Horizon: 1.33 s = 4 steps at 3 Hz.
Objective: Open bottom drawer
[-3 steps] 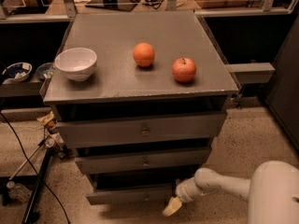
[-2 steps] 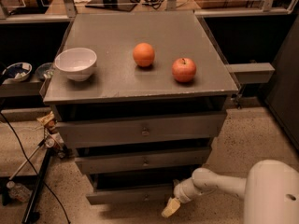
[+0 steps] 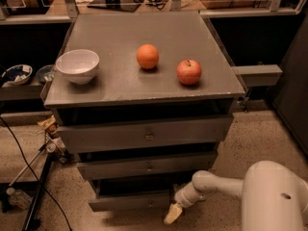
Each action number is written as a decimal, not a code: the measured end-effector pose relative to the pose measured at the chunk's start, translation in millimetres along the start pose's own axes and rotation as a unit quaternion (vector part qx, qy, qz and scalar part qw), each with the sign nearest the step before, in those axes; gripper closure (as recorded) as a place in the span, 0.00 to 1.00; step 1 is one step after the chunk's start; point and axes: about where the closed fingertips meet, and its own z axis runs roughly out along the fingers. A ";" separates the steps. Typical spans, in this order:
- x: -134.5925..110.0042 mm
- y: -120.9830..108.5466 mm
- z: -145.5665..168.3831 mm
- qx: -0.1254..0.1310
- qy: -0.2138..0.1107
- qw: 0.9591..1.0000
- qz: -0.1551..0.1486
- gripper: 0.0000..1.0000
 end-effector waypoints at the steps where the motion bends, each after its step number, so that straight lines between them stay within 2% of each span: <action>1: 22.5 10.3 -12.2 -0.006 -0.004 1.000 0.025 0.00; 4: 27.9 23.7 -26.6 -0.016 -0.018 0.999 0.036 0.00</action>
Offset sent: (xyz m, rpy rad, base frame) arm -0.0451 -0.0610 0.0116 0.0532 0.0695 -0.1133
